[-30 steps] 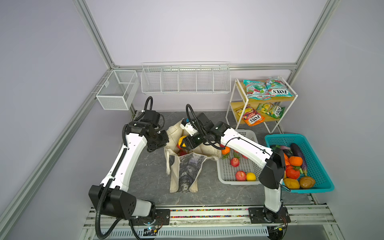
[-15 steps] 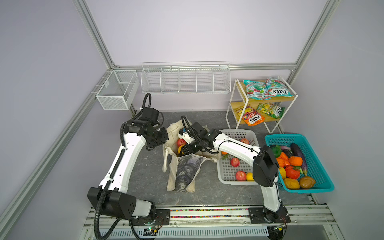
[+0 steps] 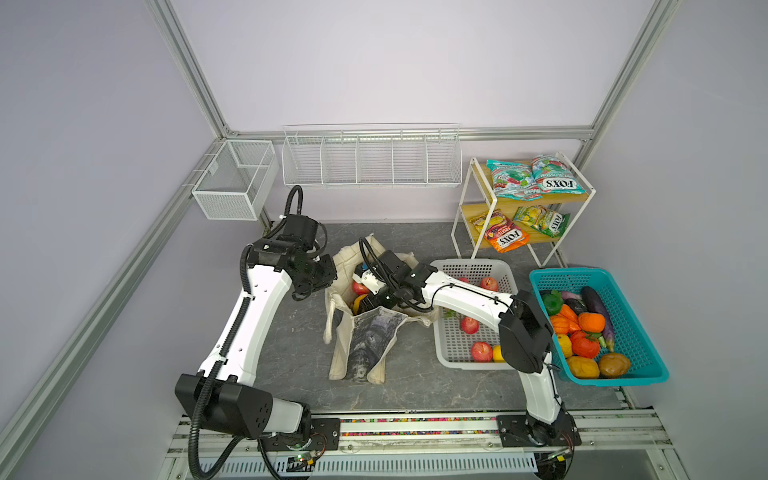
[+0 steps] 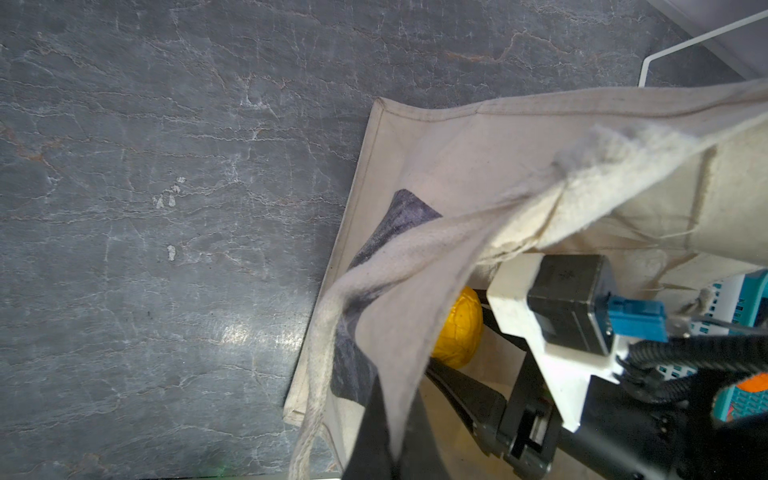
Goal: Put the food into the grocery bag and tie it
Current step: 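Lower the yellow fruit into the bag and open the right gripper, then raise the right gripper out of the bag and move it to the white basket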
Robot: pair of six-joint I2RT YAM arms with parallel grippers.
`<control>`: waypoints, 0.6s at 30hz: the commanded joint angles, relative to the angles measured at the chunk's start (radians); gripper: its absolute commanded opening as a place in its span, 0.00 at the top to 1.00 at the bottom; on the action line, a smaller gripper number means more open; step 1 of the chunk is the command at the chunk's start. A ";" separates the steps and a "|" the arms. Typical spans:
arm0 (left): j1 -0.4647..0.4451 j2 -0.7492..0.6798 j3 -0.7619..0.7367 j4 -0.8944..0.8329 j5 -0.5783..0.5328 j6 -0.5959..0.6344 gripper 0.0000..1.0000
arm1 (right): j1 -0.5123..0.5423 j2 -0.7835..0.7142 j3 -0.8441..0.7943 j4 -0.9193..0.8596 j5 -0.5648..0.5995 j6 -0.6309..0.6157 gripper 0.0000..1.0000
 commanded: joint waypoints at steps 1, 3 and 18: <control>0.004 -0.016 -0.014 0.000 0.004 0.023 1.00 | 0.007 0.024 -0.025 -0.004 0.015 -0.013 0.37; 0.004 -0.018 -0.014 -0.003 -0.001 0.029 1.00 | 0.006 0.011 -0.033 -0.002 0.028 -0.016 0.27; 0.004 -0.055 -0.059 0.023 -0.034 0.022 1.00 | 0.008 -0.153 0.050 -0.083 0.115 -0.067 0.12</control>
